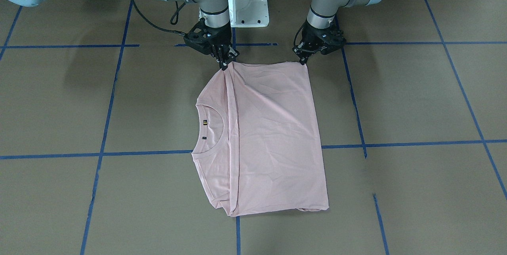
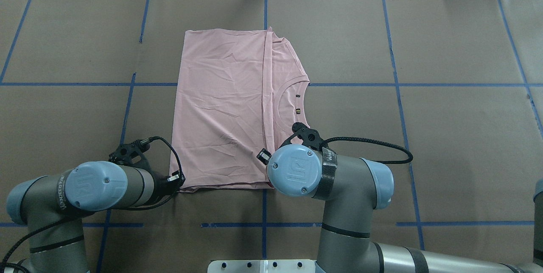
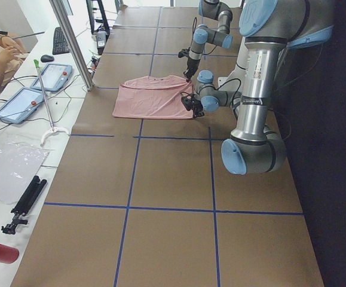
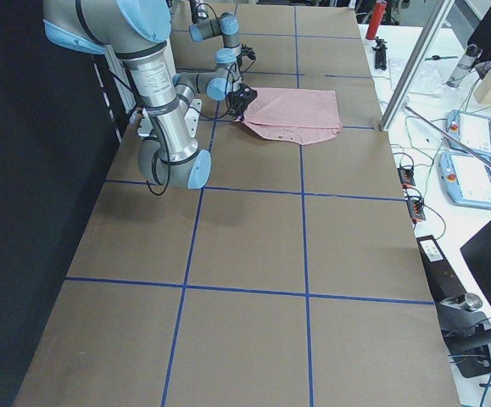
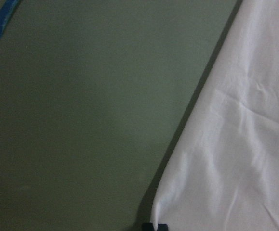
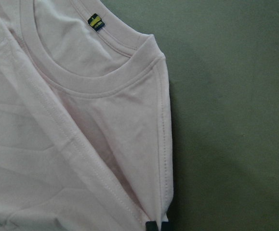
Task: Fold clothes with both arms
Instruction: 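Lift the near edge with both grippers and fold it away from the robot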
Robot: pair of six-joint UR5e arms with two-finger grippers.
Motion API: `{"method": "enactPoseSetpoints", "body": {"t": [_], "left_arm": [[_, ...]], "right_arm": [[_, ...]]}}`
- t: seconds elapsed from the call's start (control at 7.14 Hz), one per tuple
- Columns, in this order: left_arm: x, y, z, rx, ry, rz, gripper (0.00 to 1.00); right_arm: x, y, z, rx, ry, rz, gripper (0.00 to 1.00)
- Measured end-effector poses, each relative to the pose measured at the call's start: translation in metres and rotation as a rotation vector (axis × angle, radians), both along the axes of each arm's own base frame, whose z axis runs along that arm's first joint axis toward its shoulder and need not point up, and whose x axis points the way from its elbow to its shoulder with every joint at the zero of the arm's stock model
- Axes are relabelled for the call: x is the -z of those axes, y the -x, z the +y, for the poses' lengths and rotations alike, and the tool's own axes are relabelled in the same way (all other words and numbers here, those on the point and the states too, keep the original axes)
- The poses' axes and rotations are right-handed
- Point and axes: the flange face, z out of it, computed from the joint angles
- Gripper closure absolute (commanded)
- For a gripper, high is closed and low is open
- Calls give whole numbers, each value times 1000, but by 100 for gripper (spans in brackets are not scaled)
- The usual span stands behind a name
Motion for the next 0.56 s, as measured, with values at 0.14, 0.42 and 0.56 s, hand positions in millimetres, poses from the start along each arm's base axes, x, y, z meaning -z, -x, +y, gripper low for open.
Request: {"method": "enactPoseSetpoints", "body": {"t": [0.14,0.42,0.56], "left_arm": [[10,5,2,2,-1,13,100],[57,25,28,-11,24,55,100],[96,48,49,-24,44,78,100]], "right_arm": [[-1,-1,0,-1,0,1,100],[2,-17,44,30,-28,-34,100],[13,-49,83,49,-58,-72,100]]}}
